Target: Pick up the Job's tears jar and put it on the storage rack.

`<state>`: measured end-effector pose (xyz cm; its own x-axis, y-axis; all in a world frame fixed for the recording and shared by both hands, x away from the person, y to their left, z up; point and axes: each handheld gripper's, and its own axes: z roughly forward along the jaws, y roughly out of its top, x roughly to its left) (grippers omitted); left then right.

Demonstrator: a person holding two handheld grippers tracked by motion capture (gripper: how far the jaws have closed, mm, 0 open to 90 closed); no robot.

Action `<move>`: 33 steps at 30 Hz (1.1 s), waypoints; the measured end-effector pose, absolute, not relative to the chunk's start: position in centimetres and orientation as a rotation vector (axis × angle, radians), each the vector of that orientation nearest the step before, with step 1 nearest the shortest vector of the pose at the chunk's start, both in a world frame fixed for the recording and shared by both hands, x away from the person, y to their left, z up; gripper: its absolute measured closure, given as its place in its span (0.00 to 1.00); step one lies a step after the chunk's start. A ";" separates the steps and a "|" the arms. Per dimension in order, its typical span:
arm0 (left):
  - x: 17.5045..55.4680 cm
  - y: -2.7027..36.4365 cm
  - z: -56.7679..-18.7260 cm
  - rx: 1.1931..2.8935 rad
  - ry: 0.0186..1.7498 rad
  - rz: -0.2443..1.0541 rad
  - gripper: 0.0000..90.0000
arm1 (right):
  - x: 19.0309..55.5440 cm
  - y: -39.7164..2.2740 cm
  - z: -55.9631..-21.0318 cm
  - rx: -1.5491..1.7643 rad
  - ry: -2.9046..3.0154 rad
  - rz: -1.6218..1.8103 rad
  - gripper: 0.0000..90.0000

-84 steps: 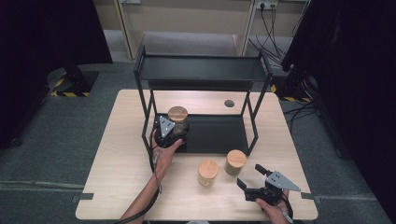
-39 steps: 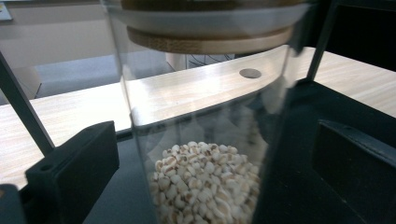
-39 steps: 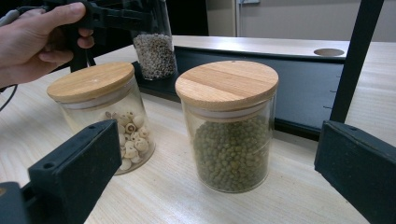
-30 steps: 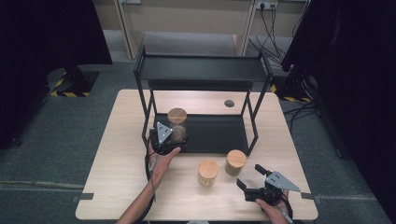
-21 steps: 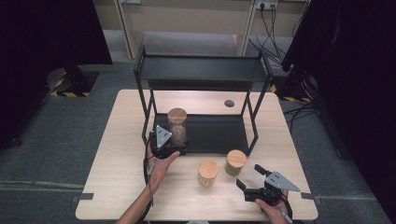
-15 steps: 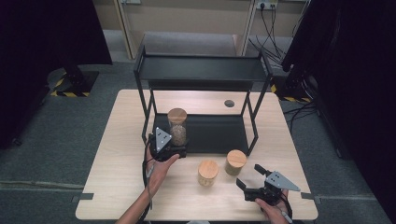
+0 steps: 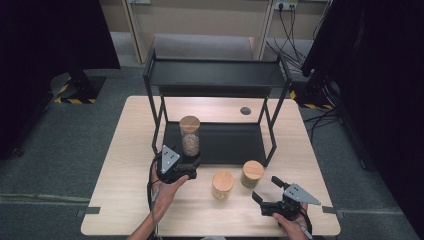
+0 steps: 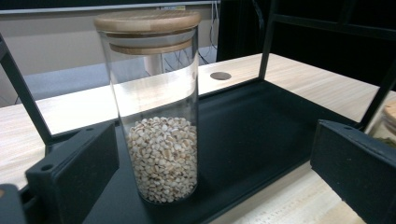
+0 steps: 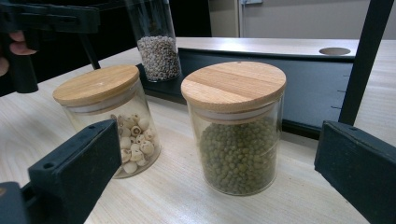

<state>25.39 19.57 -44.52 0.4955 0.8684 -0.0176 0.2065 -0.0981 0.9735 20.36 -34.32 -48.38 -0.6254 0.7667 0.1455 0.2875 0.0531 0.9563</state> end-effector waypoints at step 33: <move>21.0 20.0 -46.2 1.604 0.905 0.698 0.01 | 20.2 -34.3 -48.3 1.038 1.931 1.593 0.01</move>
